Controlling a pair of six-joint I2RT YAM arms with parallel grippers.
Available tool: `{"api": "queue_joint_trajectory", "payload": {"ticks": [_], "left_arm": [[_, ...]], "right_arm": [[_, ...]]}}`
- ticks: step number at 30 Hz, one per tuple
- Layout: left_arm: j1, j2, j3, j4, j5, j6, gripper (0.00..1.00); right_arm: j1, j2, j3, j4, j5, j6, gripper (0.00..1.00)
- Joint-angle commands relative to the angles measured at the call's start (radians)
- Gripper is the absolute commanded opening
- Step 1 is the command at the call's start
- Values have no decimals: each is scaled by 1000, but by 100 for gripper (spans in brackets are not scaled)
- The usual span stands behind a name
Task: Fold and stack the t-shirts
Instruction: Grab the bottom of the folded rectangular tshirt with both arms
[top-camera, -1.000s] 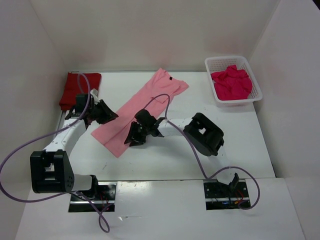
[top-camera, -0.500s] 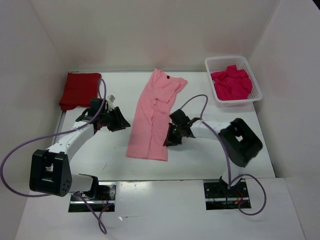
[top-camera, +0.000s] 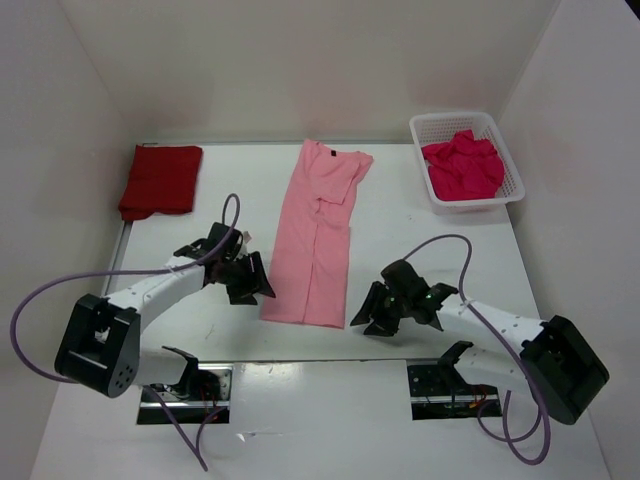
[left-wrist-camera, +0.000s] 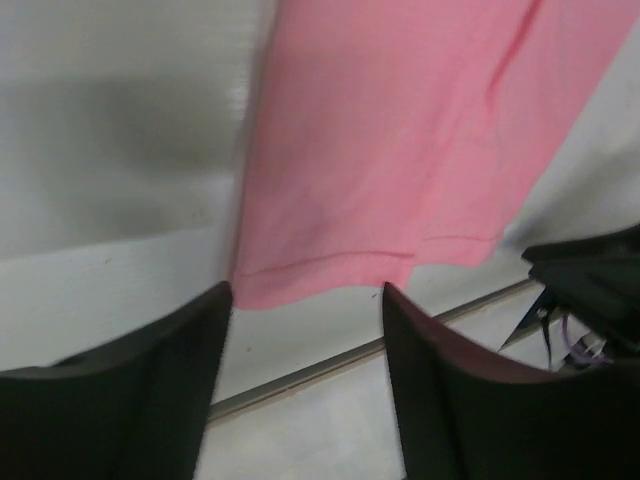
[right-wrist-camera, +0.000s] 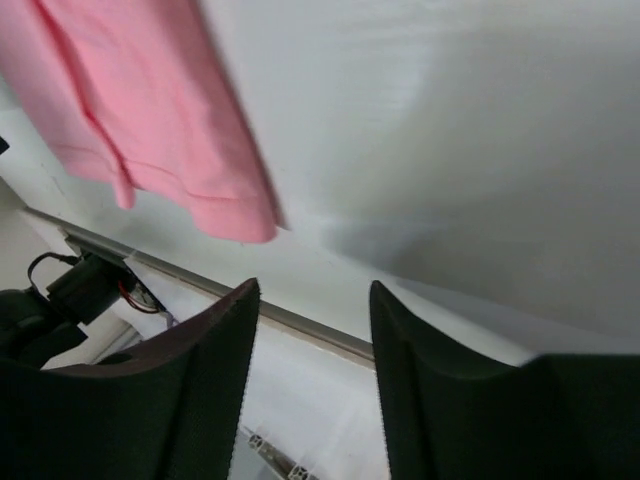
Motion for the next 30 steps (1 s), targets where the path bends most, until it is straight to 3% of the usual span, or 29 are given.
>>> {"api": "queue_joint_trajectory", "payload": {"ticks": [1, 4, 12, 18, 22, 23, 25, 27, 30], "left_arm": [[-12, 52, -11, -58, -95, -43, 61], [-12, 86, -32, -43, -120, -84, 51], [-3, 102, -121, 26, -79, -138, 54], [-3, 71, -158, 74, -41, -147, 46], [-3, 53, -167, 83, -31, -147, 35], [-3, 53, -167, 83, -31, -138, 28], [-3, 42, -167, 83, -19, -129, 19], [-3, 13, -141, 66, -1, -115, 5], [-18, -62, -103, -38, 38, -85, 0]], "right_arm": [[8, -45, -37, 62, -30, 91, 51], [8, -66, -46, 145, -19, 127, 50], [29, 147, 58, 220, -19, 61, 50], [50, 242, 69, 265, -32, 61, 41], [76, 325, 108, 277, -41, 52, 32], [77, 334, 109, 264, -41, 52, 22], [86, 334, 118, 254, -29, 52, 13], [95, 297, 118, 201, -28, 52, 5], [176, 196, 118, 74, -38, 77, 2]]}}
